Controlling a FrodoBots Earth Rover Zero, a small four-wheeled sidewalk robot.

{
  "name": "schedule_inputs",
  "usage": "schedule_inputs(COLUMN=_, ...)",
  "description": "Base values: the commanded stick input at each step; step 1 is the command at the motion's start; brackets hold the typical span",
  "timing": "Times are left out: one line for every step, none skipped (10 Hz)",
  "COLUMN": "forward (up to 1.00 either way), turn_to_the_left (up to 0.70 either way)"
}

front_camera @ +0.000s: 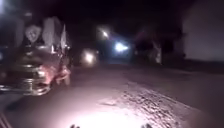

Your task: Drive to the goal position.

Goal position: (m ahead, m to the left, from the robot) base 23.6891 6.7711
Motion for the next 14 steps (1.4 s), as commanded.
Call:
schedule_inputs(forward=0.70, turn_to_the_left=0.00)
schedule_inputs(forward=0.70, turn_to_the_left=0.00)
schedule_inputs(forward=0.70, turn_to_the_left=0.00)
schedule_inputs(forward=0.70, turn_to_the_left=0.00)
schedule_inputs(forward=0.70, turn_to_the_left=0.00)
schedule_inputs(forward=0.70, turn_to_the_left=0.00)
schedule_inputs(forward=0.70, turn_to_the_left=0.00)
schedule_inputs(forward=0.70, turn_to_the_left=0.00)
schedule_inputs(forward=0.70, turn_to_the_left=0.00)
schedule_inputs(forward=0.70, turn_to_the_left=0.00)
schedule_inputs(forward=0.70, turn_to_the_left=0.00)
schedule_inputs(forward=0.70, turn_to_the_left=0.12)
schedule_inputs(forward=0.70, turn_to_the_left=0.28)
schedule_inputs(forward=0.70, turn_to_the_left=0.18)
